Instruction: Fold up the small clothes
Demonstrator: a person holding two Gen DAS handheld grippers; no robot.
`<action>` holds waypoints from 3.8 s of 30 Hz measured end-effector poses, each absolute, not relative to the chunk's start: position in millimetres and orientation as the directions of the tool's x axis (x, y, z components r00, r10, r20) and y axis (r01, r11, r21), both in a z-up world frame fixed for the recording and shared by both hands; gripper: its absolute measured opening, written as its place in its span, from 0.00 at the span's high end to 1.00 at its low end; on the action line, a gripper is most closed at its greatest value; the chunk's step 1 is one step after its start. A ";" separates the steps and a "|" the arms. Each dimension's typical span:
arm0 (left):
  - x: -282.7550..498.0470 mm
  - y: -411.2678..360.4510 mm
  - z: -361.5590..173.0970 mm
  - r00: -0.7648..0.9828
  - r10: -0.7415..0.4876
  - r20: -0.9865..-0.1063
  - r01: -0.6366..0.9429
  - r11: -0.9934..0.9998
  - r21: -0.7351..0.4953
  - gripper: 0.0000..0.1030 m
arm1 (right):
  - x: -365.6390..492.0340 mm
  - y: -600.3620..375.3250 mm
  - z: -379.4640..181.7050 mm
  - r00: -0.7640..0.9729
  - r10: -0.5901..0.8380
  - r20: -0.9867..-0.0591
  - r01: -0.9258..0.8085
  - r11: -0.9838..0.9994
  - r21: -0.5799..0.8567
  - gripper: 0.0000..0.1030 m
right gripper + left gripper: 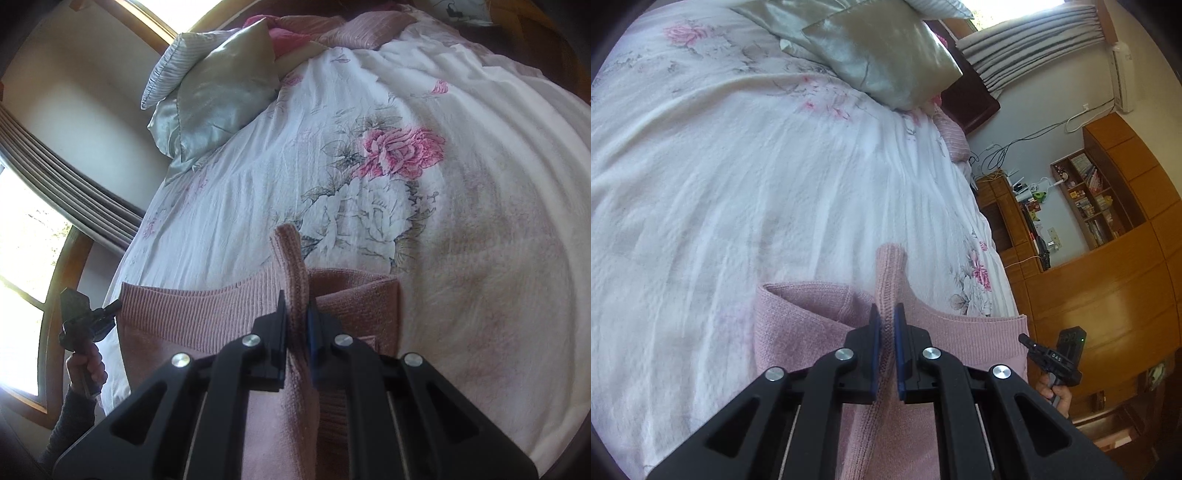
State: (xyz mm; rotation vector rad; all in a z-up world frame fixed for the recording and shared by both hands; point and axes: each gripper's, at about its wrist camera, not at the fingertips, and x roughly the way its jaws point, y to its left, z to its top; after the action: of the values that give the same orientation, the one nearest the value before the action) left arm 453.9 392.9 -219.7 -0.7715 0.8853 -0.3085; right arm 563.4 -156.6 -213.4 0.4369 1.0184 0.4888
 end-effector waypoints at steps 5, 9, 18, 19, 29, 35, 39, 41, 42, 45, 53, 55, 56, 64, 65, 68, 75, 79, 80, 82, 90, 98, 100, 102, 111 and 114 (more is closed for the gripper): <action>465.4 394.6 -231.1 0.593 -0.540 -0.597 -0.079 0.699 -0.711 0.94 | 576.2 -157.0 -225.8 0.422 0.559 -0.714 -0.152 0.820 0.552 0.93; 474.4 404.6 -259.0 0.566 -0.521 -0.639 -0.150 0.697 -0.701 0.94 | 584.8 -156.5 -248.4 0.398 0.526 -0.752 -0.113 0.841 0.529 0.93; 448.5 398.7 -236.3 0.631 -0.517 -0.578 -0.117 0.674 -0.730 0.90 | 555.1 -170.5 -233.2 0.519 0.554 -0.651 -0.128 0.803 0.582 0.72; 446.3 383.8 -231.1 0.608 -0.568 -0.555 -0.055 0.667 -0.743 0.90 | 549.9 -168.1 -231.0 0.504 0.591 -0.630 -0.148 0.777 0.612 0.72; 461.8 357.8 -288.8 0.474 -0.541 -0.695 -0.130 0.737 -0.663 0.90 | 549.1 -162.2 -276.4 0.404 0.576 -0.710 -0.069 0.794 0.604 0.85; 380.1 329.0 -241.5 0.408 -0.770 -0.490 0.153 0.587 -0.795 0.64 | 466.1 -141.5 -237.4 0.352 0.693 -0.629 -0.260 0.718 0.646 0.74; 351.1 321.7 -294.1 0.328 -0.739 -0.588 0.067 0.639 -0.766 0.64 | 438.3 -135.9 -282.1 0.282 0.638 -0.716 -0.216 0.770 0.601 0.82; 346.4 328.0 -322.1 0.309 -0.674 -0.671 0.008 0.707 -0.707 0.75 | 440.3 -145.6 -300.5 0.286 0.601 -0.746 -0.167 0.798 0.579 1.00; 344.4 331.8 -325.6 0.316 -0.666 -0.676 -0.011 0.710 -0.704 0.82 | 441.6 -151.3 -301.8 0.300 0.589 -0.750 -0.145 0.806 0.575 1.00; 324.8 329.1 -290.5 0.383 -0.686 -0.619 0.043 0.683 -0.729 0.75 | 427.9 -155.7 -271.9 0.357 0.595 -0.720 -0.134 0.796 0.591 0.88; 329.1 215.6 -290.7 0.303 -0.825 -0.477 0.199 0.545 -0.815 0.59 | 387.4 -22.3 -267.3 0.214 0.771 -0.600 -0.290 0.636 0.715 0.88; 334.9 217.5 -320.9 0.296 -0.795 -0.529 0.127 0.582 -0.803 0.59 | 395.2 -6.8 -293.8 0.195 0.749 -0.633 -0.254 0.662 0.705 0.88; 334.6 224.3 -331.5 0.302 -0.786 -0.539 0.094 0.587 -0.804 0.69 | 399.2 -8.8 -306.4 0.190 0.739 -0.646 -0.222 0.673 0.705 0.97; 293.4 358.7 -327.4 0.387 -0.769 -0.508 -0.036 0.538 -0.842 0.61 | 397.9 -144.4 -301.8 0.300 0.703 -0.645 -0.090 0.694 0.714 1.00; 284.9 378.3 -326.3 0.398 -0.765 -0.507 -0.056 0.531 -0.845 0.60 | 393.9 -164.9 -301.5 0.320 0.680 -0.660 -0.061 0.709 0.702 1.00; 269.0 429.6 -307.9 0.467 -0.697 -0.545 -0.110 0.565 -0.817 0.33 | 386.7 -200.5 -278.9 0.409 0.550 -0.729 0.000 0.798 0.602 0.76; 325.3 471.1 -275.9 0.458 -0.705 -0.542 -0.120 0.555 -0.823 0.15 | 310.8 -30.6 -212.4 0.480 0.359 -0.801 -0.439 0.888 0.135 0.59; 385.4 446.8 -281.0 0.398 -0.738 -0.545 -0.158 0.530 -0.833 0.10 | 258.0 110.2 -230.4 0.584 0.287 -0.759 -0.629 0.752 -0.200 0.44; 397.4 442.9 -284.6 0.385 -0.739 -0.552 -0.166 0.533 -0.829 0.10 | 248.7 137.6 -239.4 0.606 0.279 -0.745 -0.650 0.713 -0.262 0.44; 420.6 433.9 -290.4 0.375 -0.749 -0.546 -0.167 0.525 -0.835 0.10 | 237.5 179.5 -258.7 0.629 0.271 -0.728 -0.678 0.649 -0.344 0.44; 486.1 416.0 -314.4 0.295 -0.742 -0.602 -0.168 0.580 -0.797 0.10 | 264.4 247.4 -318.5 0.727 0.151 -0.669 -0.626 0.546 -0.557 0.47; 513.0 407.3 -319.6 0.294 -0.743 -0.601 -0.155 0.583 -0.797 0.09 | 289.6 280.3 -328.9 0.770 0.147 -0.621 -0.584 0.553 -0.593 0.56; 515.8 404.4 -316.9 0.301 -0.727 -0.618 -0.160 0.600 -0.784 0.13 | 296.0 288.5 -327.2 0.774 0.149 -0.616 -0.579 0.560 -0.592 0.57; 517.8 399.8 -317.9 0.266 -0.683 -0.680 -0.181 0.658 -0.731 0.47 | 294.5 293.9 -325.4 0.767 0.156 -0.623 -0.583 0.574 -0.575 0.63; 510.4 392.4 -272.2 0.297 -0.633 -0.715 -0.191 0.695 -0.693 0.72 | 296.8 276.5 -284.7 0.743 0.221 -0.632 -0.580 0.684 -0.443 0.89; 510.2 378.3 -239.4 0.318 -0.617 -0.719 -0.168 0.710 -0.684 0.73 | 296.0 262.8 -258.6 0.751 0.241 -0.614 -0.551 0.742 -0.382 0.90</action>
State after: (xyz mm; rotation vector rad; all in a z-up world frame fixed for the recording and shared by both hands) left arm 510.2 378.3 -239.4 -0.7670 1.2391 -0.3368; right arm 296.0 262.8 -258.6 -0.5864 0.5684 0.4608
